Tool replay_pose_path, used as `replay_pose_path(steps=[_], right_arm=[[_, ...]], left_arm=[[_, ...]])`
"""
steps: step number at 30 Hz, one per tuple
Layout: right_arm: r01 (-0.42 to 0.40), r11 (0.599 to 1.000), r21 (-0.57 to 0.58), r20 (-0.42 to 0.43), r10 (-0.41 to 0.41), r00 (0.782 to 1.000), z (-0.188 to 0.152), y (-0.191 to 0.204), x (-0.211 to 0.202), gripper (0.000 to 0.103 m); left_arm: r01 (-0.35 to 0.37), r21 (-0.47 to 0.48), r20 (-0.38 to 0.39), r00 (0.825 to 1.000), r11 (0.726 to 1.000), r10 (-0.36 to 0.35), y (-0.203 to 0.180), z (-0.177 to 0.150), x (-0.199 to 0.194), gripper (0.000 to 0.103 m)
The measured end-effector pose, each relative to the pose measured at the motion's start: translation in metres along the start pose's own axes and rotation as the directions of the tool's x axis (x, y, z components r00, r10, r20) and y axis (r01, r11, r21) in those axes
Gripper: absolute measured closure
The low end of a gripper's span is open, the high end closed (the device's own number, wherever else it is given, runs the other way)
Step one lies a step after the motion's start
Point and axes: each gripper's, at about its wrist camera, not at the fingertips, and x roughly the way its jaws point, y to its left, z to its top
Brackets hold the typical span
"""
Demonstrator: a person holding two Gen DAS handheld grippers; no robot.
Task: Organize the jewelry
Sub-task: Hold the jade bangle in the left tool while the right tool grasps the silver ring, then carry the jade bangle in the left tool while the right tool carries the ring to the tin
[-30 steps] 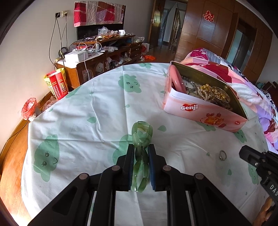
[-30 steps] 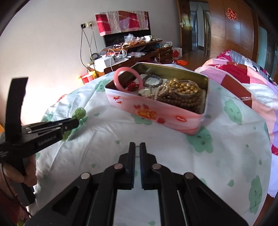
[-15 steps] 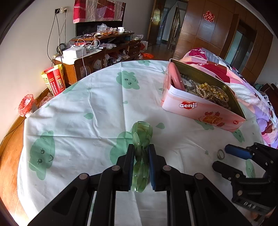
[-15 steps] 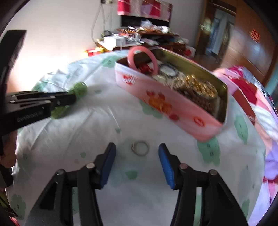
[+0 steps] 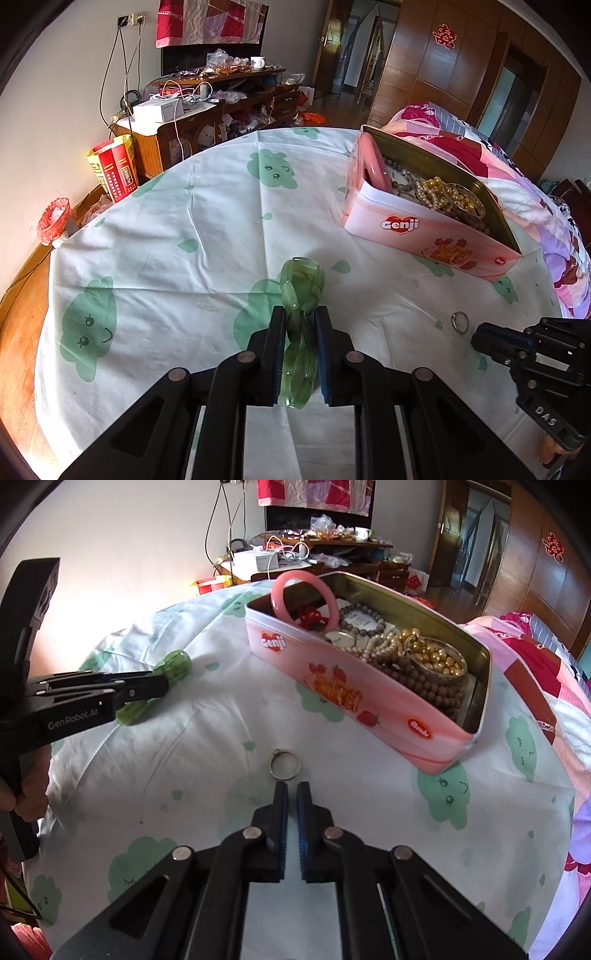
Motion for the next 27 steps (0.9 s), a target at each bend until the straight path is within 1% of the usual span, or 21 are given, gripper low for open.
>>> replay_pose_path(steps=[2,4,6,7,8,9,10,11,12,14,16,17,23,24,25,27], right_arm=[[-0.027,0.999,0.026,0.031,0.026,0.999,0.001,0.000,-0.004,0.095],[-0.017,0.999,0.033,0.040,0.015,0.999,0.004,0.002,-0.007,0.085],[0.012,1.000,0.020,0.049,-0.013,0.999,0.010,0.006,-0.005,0.044],[0.027,1.000,0.003,0.056,-0.027,0.998,0.012,0.009,-0.003,0.040],[0.040,0.999,-0.012,0.058,-0.039,0.998,0.013,0.011,-0.001,0.039],[0.047,0.998,-0.031,0.053,-0.046,0.998,0.014,0.014,0.003,0.039],[0.043,0.998,-0.041,0.044,-0.041,0.998,0.015,0.015,0.008,0.043],[0.045,0.998,-0.043,0.030,-0.043,0.999,0.015,0.015,0.014,0.059],[0.015,1.000,-0.028,0.046,-0.014,0.999,0.014,0.012,0.015,0.064],[0.018,1.000,-0.021,0.052,-0.017,0.999,0.013,0.010,0.015,0.068],[0.031,0.999,-0.036,0.054,-0.029,0.998,0.011,0.015,0.013,0.081],[0.029,0.999,-0.035,0.054,-0.027,0.998,0.010,0.016,0.012,0.083],[-0.003,1.000,0.020,0.058,0.002,0.998,0.005,0.010,0.007,0.084],[0.001,1.000,0.018,0.059,-0.002,0.998,0.004,0.011,0.007,0.088],[-0.001,1.000,0.017,0.065,0.000,0.998,0.002,0.012,0.004,0.096],[-0.008,1.000,0.023,0.070,0.006,0.998,0.002,0.014,0.000,0.097]], left_arm=[[0.000,-0.006,-0.004,1.000,1.000,0.000,0.002,0.000,0.000,0.088],[0.000,-0.006,-0.006,1.000,1.000,0.000,0.002,0.000,0.000,0.088],[-0.003,-0.004,-0.005,1.000,1.000,0.003,0.002,0.000,0.001,0.088],[-0.003,-0.004,-0.005,1.000,1.000,0.003,0.002,0.000,0.000,0.088],[-0.001,-0.005,-0.006,1.000,1.000,0.001,0.003,0.000,0.001,0.088],[0.000,-0.007,-0.006,1.000,1.000,0.000,0.003,0.000,0.001,0.088],[-0.001,-0.006,-0.006,1.000,1.000,0.001,0.002,0.000,0.000,0.088],[0.000,-0.006,-0.005,1.000,1.000,-0.001,0.002,0.000,0.000,0.088],[0.000,-0.006,-0.006,1.000,1.000,0.000,0.002,0.000,0.000,0.088],[-0.002,-0.003,-0.007,1.000,1.000,0.002,0.001,0.000,0.001,0.088],[-0.005,0.001,-0.007,1.000,1.000,0.005,0.000,0.000,0.001,0.088],[-0.005,0.001,-0.007,1.000,1.000,0.005,0.000,0.000,0.001,0.088],[-0.006,0.004,-0.003,1.000,1.000,0.006,-0.001,0.000,0.000,0.088],[-0.008,0.007,-0.001,1.000,1.000,0.008,-0.001,0.001,-0.001,0.088],[-0.009,0.009,0.001,1.000,1.000,0.009,-0.002,0.001,-0.001,0.088],[-0.014,0.013,0.004,1.000,1.000,0.014,-0.002,0.001,-0.003,0.088]])
